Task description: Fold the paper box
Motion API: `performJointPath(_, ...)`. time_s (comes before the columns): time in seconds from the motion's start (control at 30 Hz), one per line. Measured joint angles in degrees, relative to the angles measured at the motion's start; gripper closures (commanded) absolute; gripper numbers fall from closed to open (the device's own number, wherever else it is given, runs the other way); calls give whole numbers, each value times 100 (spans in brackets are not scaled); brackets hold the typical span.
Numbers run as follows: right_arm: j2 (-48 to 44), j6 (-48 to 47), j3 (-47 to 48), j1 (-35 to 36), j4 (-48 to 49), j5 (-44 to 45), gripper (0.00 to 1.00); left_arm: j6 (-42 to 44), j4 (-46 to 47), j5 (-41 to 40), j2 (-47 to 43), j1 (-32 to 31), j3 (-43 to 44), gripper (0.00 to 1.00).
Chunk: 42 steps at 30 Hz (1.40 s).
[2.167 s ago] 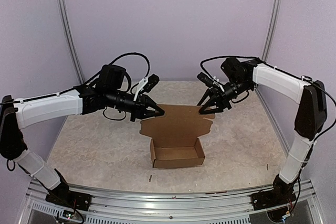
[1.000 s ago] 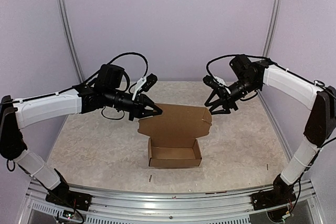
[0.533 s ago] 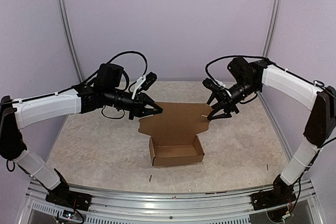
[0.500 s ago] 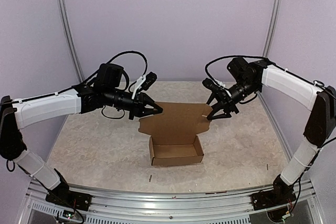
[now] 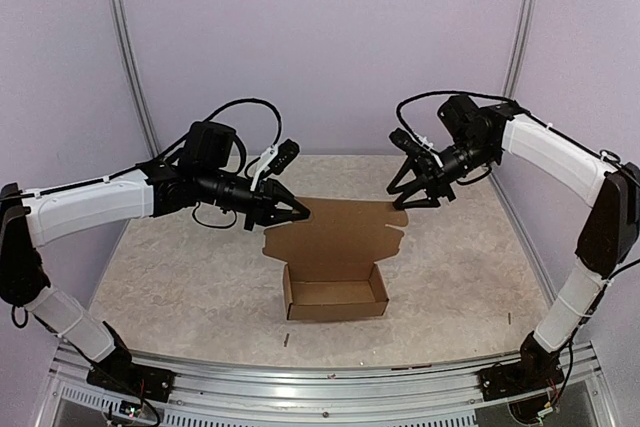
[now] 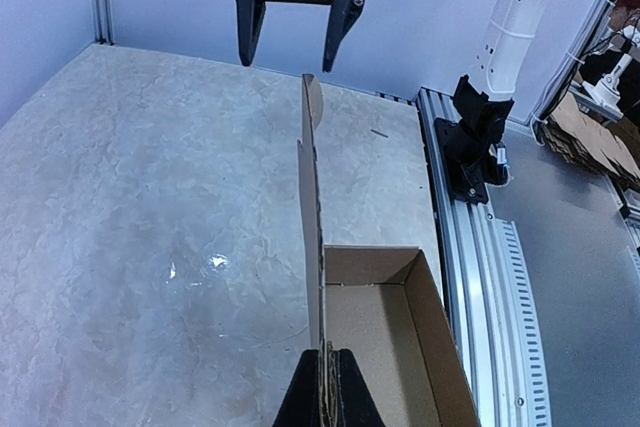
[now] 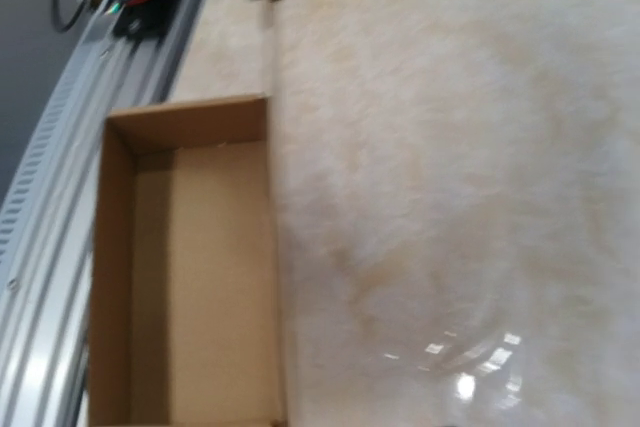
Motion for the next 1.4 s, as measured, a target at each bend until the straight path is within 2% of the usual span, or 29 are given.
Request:
performJointPath(0.23,-9,433,13,-699,319,-24,56,13,-24,0,-22,0,0,100)
performJointPath(0.63,-44,492,-514,-120,619,490,51,2,-4,-50,-122,15,-48,100)
performJointPath(1.07,-76,-83,-481,20,74,90,49,-15,-4,39,-120,0,-48,100)
performJointPath(1.4,55,-651,-203,31,-730,-238,48,-15,-9,42,-120,-4,-48,100)
